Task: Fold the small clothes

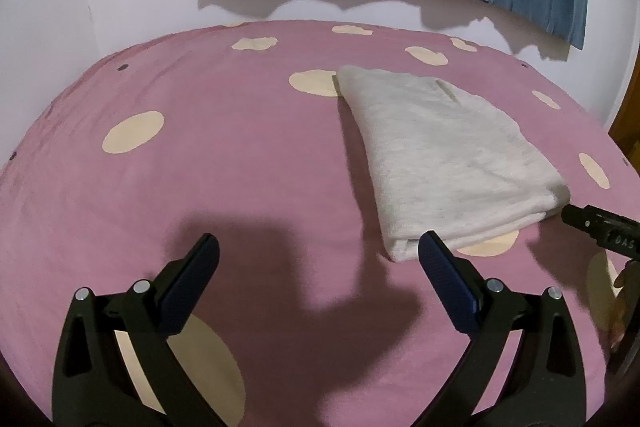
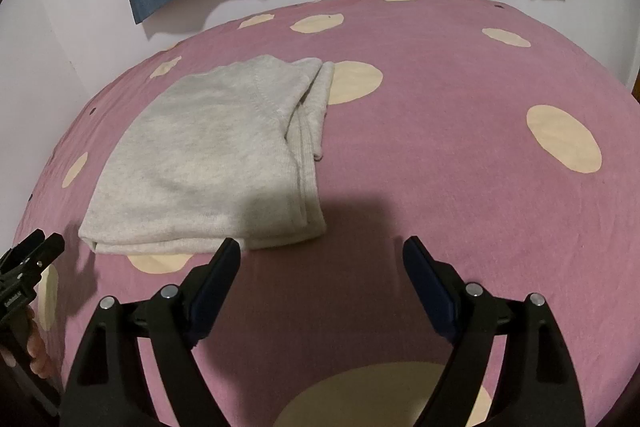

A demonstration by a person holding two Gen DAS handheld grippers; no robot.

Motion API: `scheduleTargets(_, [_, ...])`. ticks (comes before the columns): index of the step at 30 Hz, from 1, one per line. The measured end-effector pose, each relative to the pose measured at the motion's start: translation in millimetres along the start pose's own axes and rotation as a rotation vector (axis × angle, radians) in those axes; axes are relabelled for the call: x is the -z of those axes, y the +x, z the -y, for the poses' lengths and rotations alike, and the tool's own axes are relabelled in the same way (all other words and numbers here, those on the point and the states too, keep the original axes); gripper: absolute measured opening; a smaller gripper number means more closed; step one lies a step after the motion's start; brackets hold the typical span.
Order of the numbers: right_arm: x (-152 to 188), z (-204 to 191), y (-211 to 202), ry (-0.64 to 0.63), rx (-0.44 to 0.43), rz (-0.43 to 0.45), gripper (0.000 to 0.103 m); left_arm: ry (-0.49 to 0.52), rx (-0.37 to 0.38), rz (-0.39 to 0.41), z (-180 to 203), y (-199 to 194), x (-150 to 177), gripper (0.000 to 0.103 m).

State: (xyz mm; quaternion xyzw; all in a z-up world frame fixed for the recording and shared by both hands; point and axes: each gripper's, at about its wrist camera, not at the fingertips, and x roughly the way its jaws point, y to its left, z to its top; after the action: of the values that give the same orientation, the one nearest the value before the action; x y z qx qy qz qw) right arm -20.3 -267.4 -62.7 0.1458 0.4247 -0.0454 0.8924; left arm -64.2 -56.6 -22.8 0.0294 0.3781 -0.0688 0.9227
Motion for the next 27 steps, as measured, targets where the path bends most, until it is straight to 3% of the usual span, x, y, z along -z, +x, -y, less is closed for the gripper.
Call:
scheduleTargets(19, [3.7,-5.5,0.5,-0.008,0.003,-0.014,0.082,0.014,-0.013,-0.002,3.3,0.1,-1.6,0.101])
scheduleTargets(27, [4.0,-7.0,-0.5,-0.016,-0.002,-0.008,0.082,0.036,0.034,0.021,2.1,-6.7,-2.5,0.101])
